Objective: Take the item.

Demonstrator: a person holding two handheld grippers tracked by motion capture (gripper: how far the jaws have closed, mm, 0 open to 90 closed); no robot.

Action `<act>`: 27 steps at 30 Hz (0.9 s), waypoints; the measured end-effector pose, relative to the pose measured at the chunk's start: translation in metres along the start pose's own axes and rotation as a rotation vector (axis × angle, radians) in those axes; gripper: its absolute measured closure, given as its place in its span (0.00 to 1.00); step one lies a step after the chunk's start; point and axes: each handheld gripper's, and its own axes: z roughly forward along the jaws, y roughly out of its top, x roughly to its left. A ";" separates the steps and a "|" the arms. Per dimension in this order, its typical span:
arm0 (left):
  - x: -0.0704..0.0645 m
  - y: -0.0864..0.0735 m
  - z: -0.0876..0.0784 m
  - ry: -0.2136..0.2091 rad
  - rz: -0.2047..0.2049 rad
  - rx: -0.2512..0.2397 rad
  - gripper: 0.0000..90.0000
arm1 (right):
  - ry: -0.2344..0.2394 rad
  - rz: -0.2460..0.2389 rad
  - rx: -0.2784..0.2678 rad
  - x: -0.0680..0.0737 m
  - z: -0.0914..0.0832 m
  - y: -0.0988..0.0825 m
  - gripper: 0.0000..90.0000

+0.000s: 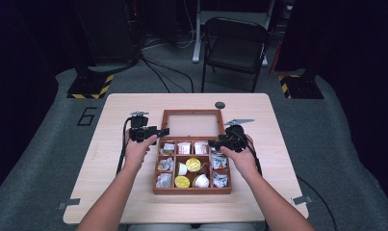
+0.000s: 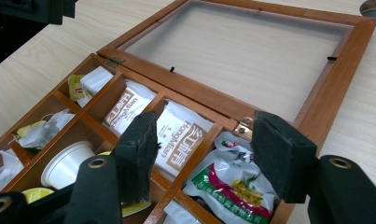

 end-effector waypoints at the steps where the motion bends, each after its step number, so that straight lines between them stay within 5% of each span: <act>1: 0.001 -0.002 -0.001 0.005 0.002 0.002 0.34 | -0.005 0.002 0.003 0.002 0.000 -0.001 0.45; 15: 0.001 -0.017 -0.021 0.028 0.020 -0.015 0.34 | 0.021 -0.066 -0.004 0.024 -0.009 -0.015 0.45; 27: -0.001 -0.022 -0.022 0.038 0.040 -0.009 0.34 | 0.041 -0.149 0.052 0.047 0.008 -0.031 0.45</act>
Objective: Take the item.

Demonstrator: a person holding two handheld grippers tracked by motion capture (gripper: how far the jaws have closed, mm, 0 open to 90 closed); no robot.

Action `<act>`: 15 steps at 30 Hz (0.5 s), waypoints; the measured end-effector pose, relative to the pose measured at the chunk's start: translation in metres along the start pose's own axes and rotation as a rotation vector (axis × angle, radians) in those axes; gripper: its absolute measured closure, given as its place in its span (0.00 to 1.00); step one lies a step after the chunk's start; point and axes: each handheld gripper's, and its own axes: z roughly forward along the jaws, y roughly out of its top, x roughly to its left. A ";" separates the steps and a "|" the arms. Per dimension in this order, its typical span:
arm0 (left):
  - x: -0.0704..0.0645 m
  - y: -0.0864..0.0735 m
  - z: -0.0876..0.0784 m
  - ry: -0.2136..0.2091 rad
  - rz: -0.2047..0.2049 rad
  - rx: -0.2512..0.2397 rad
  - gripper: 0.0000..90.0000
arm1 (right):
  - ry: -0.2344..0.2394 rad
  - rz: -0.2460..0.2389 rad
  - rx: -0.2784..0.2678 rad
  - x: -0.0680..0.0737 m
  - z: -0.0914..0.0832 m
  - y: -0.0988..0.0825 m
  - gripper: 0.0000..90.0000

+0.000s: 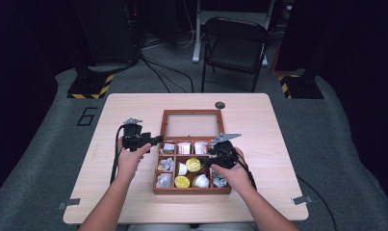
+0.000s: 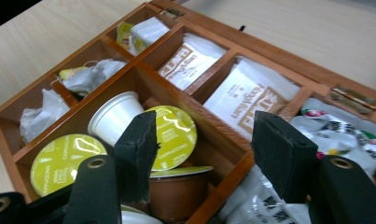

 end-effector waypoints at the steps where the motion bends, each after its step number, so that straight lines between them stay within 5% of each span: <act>1: 0.000 0.000 0.000 0.001 -0.001 -0.001 0.34 | 0.006 -0.012 0.002 0.002 0.001 0.000 0.45; 15: -0.001 -0.002 -0.004 0.008 0.010 -0.009 0.34 | 0.045 -0.042 0.054 0.018 0.016 -0.005 0.45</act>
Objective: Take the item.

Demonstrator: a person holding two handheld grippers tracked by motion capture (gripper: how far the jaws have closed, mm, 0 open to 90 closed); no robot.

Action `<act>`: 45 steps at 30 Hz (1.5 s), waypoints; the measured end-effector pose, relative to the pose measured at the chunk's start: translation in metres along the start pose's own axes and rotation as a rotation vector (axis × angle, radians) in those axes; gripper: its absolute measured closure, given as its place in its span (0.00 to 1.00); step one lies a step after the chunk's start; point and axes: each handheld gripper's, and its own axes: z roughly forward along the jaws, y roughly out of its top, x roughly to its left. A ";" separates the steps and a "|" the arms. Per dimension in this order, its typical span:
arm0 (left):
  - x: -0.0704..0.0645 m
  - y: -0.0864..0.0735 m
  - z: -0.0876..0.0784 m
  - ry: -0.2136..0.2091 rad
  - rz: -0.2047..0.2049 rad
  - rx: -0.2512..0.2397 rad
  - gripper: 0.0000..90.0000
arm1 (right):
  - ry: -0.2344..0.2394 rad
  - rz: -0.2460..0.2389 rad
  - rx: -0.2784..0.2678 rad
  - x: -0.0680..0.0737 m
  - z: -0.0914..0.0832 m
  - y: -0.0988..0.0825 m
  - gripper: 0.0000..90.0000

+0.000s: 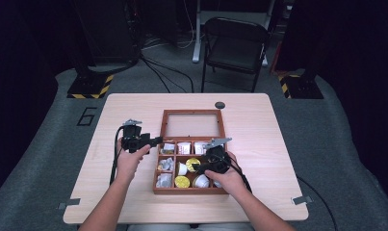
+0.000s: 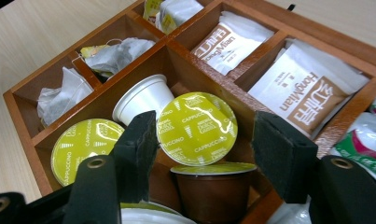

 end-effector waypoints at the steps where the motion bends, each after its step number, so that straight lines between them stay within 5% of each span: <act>1: 0.000 0.000 -0.001 0.000 0.001 0.002 0.34 | 0.001 -0.003 0.003 0.000 0.001 0.000 0.45; 24: 0.004 -0.003 -0.014 0.017 -0.008 -0.026 0.34 | 0.004 0.011 0.099 0.002 0.026 0.001 0.41; 34: 0.006 -0.005 -0.017 0.025 -0.027 -0.033 0.34 | -0.003 -0.019 0.119 0.005 0.032 0.004 0.40; 41: 0.007 -0.006 -0.017 0.026 -0.038 -0.039 0.34 | -0.035 -0.084 0.147 0.011 0.037 0.005 0.40; 45: 0.009 -0.006 -0.017 0.029 -0.034 -0.040 0.34 | -0.016 -0.055 0.142 0.008 0.037 0.005 0.41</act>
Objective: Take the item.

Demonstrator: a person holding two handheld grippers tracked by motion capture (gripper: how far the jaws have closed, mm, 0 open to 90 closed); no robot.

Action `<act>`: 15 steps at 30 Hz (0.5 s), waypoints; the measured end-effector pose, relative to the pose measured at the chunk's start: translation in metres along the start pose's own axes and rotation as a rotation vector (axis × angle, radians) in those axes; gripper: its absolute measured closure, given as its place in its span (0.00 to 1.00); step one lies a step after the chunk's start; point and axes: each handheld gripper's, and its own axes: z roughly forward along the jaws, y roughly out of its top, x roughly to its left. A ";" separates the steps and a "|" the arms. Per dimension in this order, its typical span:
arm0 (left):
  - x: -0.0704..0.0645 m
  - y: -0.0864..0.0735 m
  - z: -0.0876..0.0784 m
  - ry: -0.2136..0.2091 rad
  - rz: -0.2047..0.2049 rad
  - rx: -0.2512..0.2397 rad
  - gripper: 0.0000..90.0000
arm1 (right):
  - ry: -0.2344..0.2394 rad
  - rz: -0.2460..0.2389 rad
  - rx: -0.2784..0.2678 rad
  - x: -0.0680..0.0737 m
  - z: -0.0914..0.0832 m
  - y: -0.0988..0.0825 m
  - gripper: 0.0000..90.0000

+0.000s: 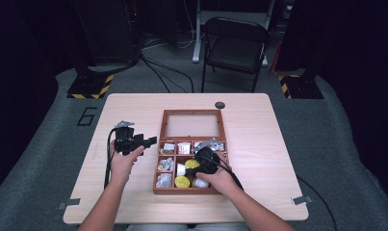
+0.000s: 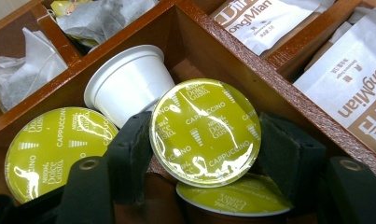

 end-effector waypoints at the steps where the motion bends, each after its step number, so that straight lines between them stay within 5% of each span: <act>1: 0.000 0.000 0.000 -0.001 0.000 0.002 0.34 | 0.007 0.002 0.002 -0.001 0.000 0.000 0.41; 15: 0.001 0.001 -0.001 -0.002 -0.004 0.001 0.34 | -0.009 -0.033 -0.027 0.004 -0.007 0.001 0.41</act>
